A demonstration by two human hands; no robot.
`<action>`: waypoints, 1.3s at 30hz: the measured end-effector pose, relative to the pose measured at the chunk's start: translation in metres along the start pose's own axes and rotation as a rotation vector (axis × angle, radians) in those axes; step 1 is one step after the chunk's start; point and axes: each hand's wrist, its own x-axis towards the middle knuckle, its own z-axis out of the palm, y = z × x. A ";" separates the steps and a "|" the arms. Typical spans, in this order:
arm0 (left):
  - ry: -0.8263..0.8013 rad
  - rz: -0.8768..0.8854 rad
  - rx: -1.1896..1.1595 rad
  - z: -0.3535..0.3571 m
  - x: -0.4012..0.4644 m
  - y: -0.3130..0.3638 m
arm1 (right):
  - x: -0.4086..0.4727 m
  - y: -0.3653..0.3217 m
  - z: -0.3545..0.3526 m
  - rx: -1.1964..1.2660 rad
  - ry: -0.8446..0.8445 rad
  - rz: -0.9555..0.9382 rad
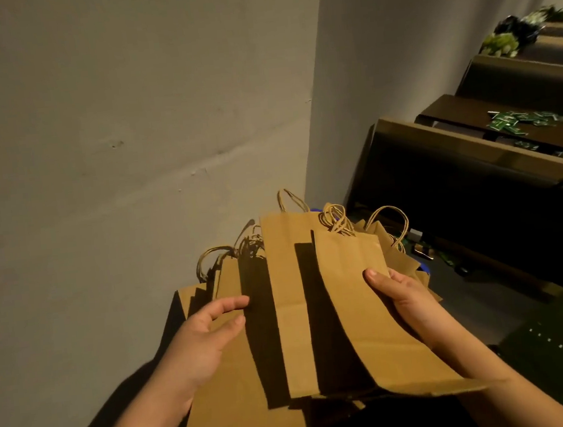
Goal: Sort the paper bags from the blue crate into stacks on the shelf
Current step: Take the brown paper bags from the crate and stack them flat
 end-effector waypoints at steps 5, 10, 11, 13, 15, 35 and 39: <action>0.078 -0.013 0.050 -0.009 0.001 0.002 | -0.009 -0.014 -0.006 -0.053 -0.039 -0.011; 0.066 -0.146 -0.074 0.012 -0.009 0.016 | -0.015 -0.008 0.015 0.025 -0.132 0.001; 0.086 -0.172 -0.097 0.016 -0.012 0.020 | -0.015 -0.005 0.022 0.037 -0.149 -0.004; 0.091 -0.197 -0.209 0.020 -0.013 0.021 | -0.013 0.005 0.033 0.028 -0.156 -0.012; 0.041 -0.171 -0.267 0.022 -0.014 0.020 | -0.016 0.010 0.040 -0.041 -0.108 -0.012; 0.075 -0.110 -0.081 0.013 -0.002 0.001 | -0.022 -0.010 -0.014 0.008 -0.034 0.130; 0.088 -0.092 -0.091 0.006 0.000 0.001 | -0.024 -0.009 -0.023 0.061 -0.036 0.172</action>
